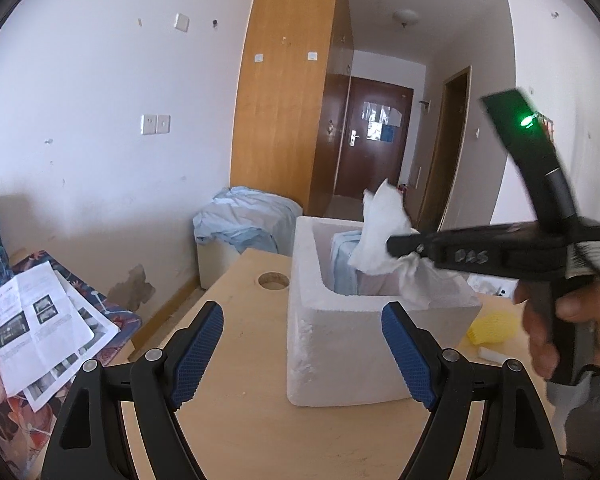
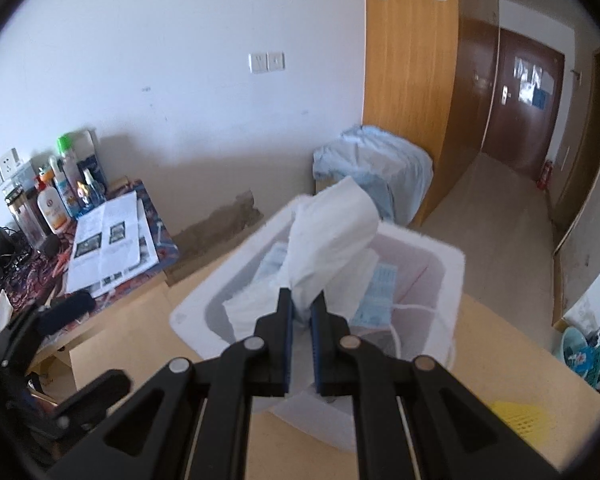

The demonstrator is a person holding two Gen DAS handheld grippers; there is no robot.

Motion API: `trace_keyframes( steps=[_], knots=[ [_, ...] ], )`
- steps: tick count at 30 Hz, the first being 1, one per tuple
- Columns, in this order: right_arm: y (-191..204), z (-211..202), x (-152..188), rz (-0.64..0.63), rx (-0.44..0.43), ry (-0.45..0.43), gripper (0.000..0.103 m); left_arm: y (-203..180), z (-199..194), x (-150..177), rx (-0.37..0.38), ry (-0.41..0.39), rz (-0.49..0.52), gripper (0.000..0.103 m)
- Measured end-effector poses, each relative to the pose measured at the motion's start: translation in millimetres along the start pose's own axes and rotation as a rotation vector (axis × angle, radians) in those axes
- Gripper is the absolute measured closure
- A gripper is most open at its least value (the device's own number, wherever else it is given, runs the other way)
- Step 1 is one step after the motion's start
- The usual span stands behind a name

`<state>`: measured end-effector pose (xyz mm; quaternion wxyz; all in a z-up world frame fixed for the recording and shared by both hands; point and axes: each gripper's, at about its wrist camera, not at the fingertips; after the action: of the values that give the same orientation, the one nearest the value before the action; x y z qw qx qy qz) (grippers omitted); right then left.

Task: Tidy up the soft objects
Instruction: 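Lower the white tissue into the foam box with the right gripper, then open the right gripper to release the tissue inside the box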

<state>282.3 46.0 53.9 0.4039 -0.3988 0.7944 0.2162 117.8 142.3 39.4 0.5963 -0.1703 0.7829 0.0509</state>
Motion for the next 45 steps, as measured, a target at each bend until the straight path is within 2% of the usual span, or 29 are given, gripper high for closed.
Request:
trace_keyframes(
  steps=[19, 29, 31, 32, 34, 36, 37, 45],
  knots=[
    [-3, 31, 7, 0.024, -0.011, 0.144, 0.092, -1, -1, 2, 0.02, 0.004, -0.001, 0.021],
    [1, 11, 6, -0.007, 0.022, 0.09, 0.089, -3, -5, 1, 0.028, -0.005, 0.002, 0.021],
    [1, 5, 6, -0.009, 0.028, 0.076, 0.086, -4, -6, 1, 0.028, -0.004, 0.006, 0.021],
    [0, 2, 6, -0.009, 0.027, 0.068, 0.082, -5, -6, 1, 0.03, -0.006, 0.006, 0.021],
    [0, -6, 7, -0.011, 0.029, 0.047, 0.07, -5, -6, 0, 0.032, -0.006, 0.009, 0.021],
    [0, -13, 7, -0.014, 0.041, 0.022, 0.053, -6, -6, -1, 0.033, -0.008, 0.009, 0.021],
    [0, -17, 7, -0.015, 0.05, 0.01, 0.05, -6, -7, -1, 0.033, -0.009, 0.009, 0.021],
    [1, -37, 7, -0.01, 0.048, -0.036, 0.048, -11, -10, -1, 0.046, -0.014, 0.016, 0.021]
  ],
)
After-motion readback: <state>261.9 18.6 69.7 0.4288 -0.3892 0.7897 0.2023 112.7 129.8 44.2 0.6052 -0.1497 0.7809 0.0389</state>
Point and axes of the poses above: each gripper's, at about its wrist camera, not at the fingertips, and z roughly the way its jaws point, y to its left, x to its underside, and after that the axes turned 8 degrees about -y, right-handed
